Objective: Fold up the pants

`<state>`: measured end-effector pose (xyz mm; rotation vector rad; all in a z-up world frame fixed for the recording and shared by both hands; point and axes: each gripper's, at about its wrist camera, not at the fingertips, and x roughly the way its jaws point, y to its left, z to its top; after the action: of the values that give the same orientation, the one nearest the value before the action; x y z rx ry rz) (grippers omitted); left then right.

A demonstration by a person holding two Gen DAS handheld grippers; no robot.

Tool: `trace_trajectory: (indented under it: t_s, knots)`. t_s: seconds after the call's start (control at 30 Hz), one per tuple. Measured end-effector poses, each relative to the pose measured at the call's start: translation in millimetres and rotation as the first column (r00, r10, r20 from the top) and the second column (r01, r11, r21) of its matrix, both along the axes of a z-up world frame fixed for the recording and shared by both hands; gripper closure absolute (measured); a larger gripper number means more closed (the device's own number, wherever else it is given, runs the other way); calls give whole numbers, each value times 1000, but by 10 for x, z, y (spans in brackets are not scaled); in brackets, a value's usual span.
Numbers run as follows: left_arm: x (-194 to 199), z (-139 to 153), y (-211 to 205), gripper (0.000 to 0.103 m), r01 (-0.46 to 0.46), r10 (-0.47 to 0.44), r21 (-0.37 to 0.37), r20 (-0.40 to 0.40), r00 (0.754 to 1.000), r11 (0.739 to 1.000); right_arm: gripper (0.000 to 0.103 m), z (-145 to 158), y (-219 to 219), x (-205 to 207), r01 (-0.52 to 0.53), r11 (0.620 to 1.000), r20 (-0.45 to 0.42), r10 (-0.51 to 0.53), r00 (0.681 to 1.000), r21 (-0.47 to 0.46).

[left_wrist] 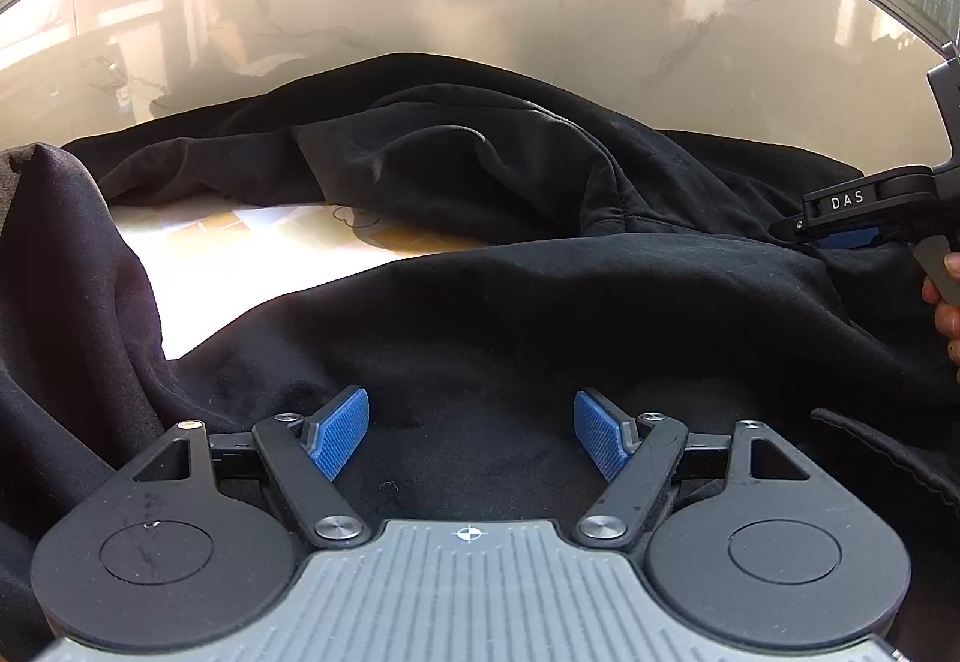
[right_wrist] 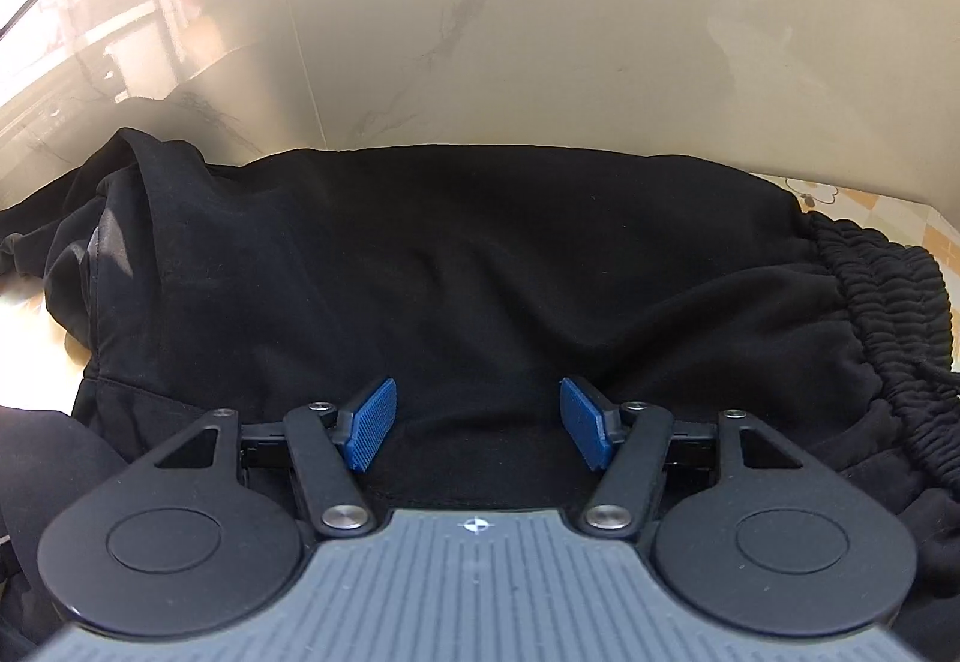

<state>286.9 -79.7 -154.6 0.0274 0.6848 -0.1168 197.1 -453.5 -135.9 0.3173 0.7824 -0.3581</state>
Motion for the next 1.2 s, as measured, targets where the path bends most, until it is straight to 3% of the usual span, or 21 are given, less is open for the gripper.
trace_trajectory:
  t_s: [0.23, 0.53, 0.8, 0.97, 1.07, 1.2]
  knots:
    - [-126, 3, -184, 26, -1, 1, 4, 1, 1000, 1000, 42, -46, -17, -494, 2, 999, 3, -1, 1000, -39]
    - [-310, 19, -580, 26, 42, -43, 43, 7, 999, 998, 49, -54, -366, -1124, 50, 999, 27, -49, 998, -14]
    - [-305, 45, -704, 26, 80, -80, 24, 2, 997, 997, 53, -9, -503, -1336, 105, 994, 13, -104, 994, -21]
    - [-299, 32, -553, 26, 108, -108, 8, -1, 994, 994, 53, 24, -465, -1253, 140, 990, -1, -140, 990, -29]
    - [-262, 66, -383, 24, 124, -125, -64, -21, 992, 990, 53, 71, -424, -1093, 166, 986, 5, -166, 986, -13]
    - [-197, 214, -94, 25, 163, -177, -183, -63, 982, 970, 52, 274, -371, -1139, 167, 985, 79, -171, 982, 45]
